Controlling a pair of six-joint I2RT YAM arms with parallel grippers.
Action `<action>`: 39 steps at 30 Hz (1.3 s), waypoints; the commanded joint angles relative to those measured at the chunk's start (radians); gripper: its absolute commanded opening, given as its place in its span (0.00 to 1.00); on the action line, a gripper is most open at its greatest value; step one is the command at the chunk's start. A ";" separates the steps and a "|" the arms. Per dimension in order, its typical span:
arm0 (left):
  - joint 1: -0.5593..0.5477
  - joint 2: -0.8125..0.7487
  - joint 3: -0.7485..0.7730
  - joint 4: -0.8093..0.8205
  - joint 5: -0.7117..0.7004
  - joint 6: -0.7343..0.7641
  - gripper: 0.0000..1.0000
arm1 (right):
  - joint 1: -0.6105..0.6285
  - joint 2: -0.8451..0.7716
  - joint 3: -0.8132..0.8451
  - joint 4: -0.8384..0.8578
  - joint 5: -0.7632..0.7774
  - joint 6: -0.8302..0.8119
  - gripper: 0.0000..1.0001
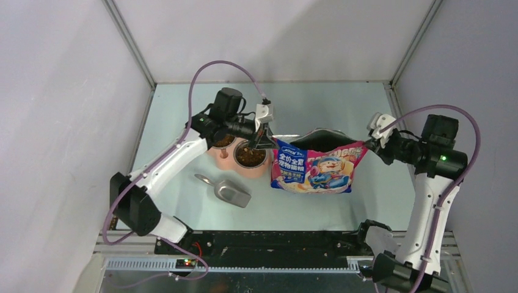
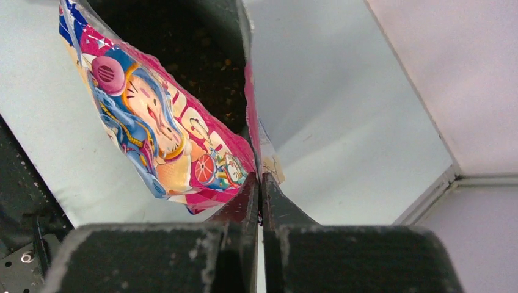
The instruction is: Serve the pet food
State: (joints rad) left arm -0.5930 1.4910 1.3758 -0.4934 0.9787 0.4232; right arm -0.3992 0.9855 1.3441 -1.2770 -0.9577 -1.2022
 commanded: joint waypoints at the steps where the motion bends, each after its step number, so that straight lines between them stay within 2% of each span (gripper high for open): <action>1: 0.014 -0.142 -0.042 0.060 0.131 -0.122 0.00 | 0.150 -0.053 -0.010 0.140 0.047 0.070 0.03; 2: 0.011 -0.148 -0.059 0.061 0.124 -0.126 0.00 | 0.172 -0.049 -0.021 0.137 0.082 0.064 0.09; 3: 0.009 -0.158 -0.068 0.064 0.121 -0.129 0.00 | 0.217 -0.046 -0.025 0.121 0.115 0.060 0.27; 4: 0.008 -0.162 -0.084 0.072 0.115 -0.139 0.00 | 0.237 -0.038 -0.027 0.112 0.133 0.050 0.34; 5: 0.008 -0.172 -0.091 0.076 0.111 -0.143 0.00 | 0.281 -0.034 -0.027 0.085 0.166 0.042 0.49; 9: 0.007 -0.185 -0.122 0.095 0.094 -0.164 0.00 | 0.388 -0.018 -0.028 0.039 0.241 0.026 0.63; 15: 0.008 -0.181 -0.113 0.105 0.081 -0.164 0.00 | 0.516 0.006 -0.027 0.086 0.333 0.066 0.71; 18: 0.007 -0.181 -0.102 0.070 0.071 -0.124 0.00 | 0.539 0.033 -0.026 0.104 0.360 0.069 0.69; 20: 0.004 -0.179 -0.080 -0.004 0.049 -0.036 0.03 | 0.541 0.052 -0.025 0.107 0.367 0.068 0.65; 22: -0.021 -0.164 -0.029 -0.139 -0.016 0.120 0.30 | 0.541 0.066 -0.026 0.111 0.375 0.067 0.59; 23: -0.035 -0.149 0.013 -0.236 -0.070 0.237 0.34 | 0.542 0.071 -0.026 0.116 0.377 0.069 0.57; 24: -0.062 -0.141 0.033 -0.271 -0.120 0.286 0.40 | 0.542 0.073 -0.025 0.128 0.378 0.071 0.53; 25: -0.075 -0.124 0.067 -0.304 -0.140 0.336 0.43 | 0.541 0.077 -0.024 0.134 0.376 0.076 0.51; 28: -0.125 -0.086 0.120 -0.260 -0.220 0.278 0.49 | 0.538 0.087 -0.002 0.171 0.369 0.113 0.44; 33: -0.190 -0.013 0.161 -0.243 -0.291 0.270 0.51 | 0.529 0.104 0.041 0.169 0.331 0.135 0.32; 37: -0.201 0.013 0.182 -0.248 -0.354 0.273 0.49 | 0.526 0.103 0.046 0.119 0.332 0.112 0.26; 39: -0.202 0.006 0.173 -0.228 -0.413 0.263 0.41 | 0.515 0.102 0.047 0.096 0.330 0.098 0.22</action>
State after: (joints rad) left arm -0.7872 1.5082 1.5265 -0.7231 0.6762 0.6739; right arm 0.1314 1.0912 1.3457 -1.1603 -0.6048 -1.0847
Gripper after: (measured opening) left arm 0.475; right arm 0.259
